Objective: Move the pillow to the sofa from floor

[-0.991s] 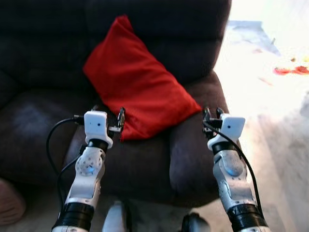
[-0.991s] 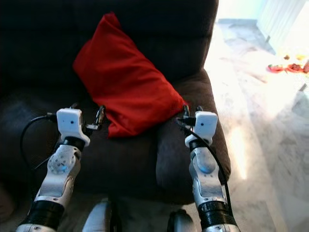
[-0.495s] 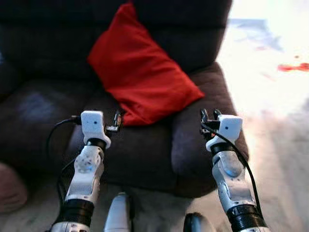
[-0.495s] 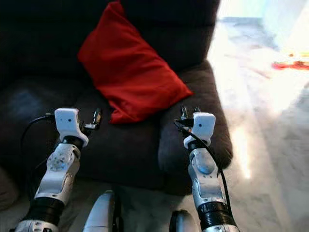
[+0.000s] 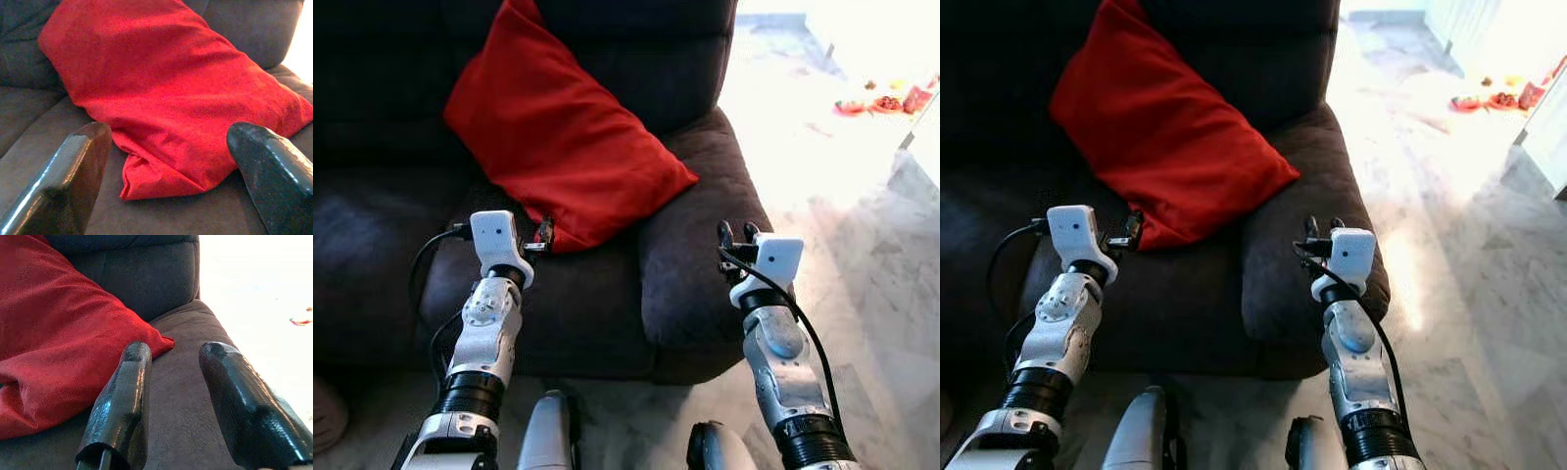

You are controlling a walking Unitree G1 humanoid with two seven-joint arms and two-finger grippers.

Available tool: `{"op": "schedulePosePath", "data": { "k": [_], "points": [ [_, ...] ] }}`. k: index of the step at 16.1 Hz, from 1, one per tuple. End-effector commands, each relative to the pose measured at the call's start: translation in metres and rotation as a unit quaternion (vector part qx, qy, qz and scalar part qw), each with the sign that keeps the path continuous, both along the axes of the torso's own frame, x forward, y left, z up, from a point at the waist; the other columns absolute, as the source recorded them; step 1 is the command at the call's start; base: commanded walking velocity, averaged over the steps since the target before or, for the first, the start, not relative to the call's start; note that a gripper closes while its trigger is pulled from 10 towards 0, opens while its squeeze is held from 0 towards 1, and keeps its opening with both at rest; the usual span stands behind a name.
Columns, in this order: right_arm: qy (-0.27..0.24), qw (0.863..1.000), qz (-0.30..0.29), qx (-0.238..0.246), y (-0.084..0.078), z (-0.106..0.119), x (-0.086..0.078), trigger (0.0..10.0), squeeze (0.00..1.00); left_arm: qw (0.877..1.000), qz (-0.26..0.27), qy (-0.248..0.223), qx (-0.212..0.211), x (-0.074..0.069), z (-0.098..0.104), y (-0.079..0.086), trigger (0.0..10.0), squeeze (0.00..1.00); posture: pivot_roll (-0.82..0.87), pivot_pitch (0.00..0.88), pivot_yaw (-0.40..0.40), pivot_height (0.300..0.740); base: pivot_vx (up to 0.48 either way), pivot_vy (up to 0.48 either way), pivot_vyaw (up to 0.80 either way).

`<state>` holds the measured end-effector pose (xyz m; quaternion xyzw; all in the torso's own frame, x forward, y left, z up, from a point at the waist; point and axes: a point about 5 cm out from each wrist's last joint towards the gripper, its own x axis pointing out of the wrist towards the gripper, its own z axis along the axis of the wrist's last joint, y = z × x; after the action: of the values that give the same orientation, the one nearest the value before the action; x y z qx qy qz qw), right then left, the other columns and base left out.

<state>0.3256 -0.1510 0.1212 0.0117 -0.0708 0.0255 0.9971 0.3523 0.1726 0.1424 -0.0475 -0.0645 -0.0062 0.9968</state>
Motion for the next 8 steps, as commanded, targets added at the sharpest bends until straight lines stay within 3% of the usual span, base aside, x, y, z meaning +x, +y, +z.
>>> {"op": "schedulePosePath", "data": {
  "k": [1,6,8],
  "points": [
    [-0.001,1.000,0.007,0.002,0.0034,0.0020,-0.0001,10.0,0.00,1.000,0.004,0.012,-0.004,0.0004,-0.0043,0.0023,10.0,0.00,0.03,0.138,0.009,0.631,0.000,0.000,0.00],
    [-0.005,1.000,0.012,-0.011,0.0056,0.0030,-0.0002,10.0,0.00,1.000,-0.004,0.012,-0.002,-0.0057,-0.0107,-0.0058,10.0,0.00,0.03,0.132,0.014,0.631,0.000,0.000,0.00],
    [-0.003,1.000,0.014,-0.017,0.0058,0.0020,-0.0006,10.0,0.00,1.000,-0.011,0.006,0.012,-0.0064,-0.0094,-0.0074,10.0,0.00,0.03,0.133,0.013,0.631,0.000,0.000,0.77]
  ]
}}
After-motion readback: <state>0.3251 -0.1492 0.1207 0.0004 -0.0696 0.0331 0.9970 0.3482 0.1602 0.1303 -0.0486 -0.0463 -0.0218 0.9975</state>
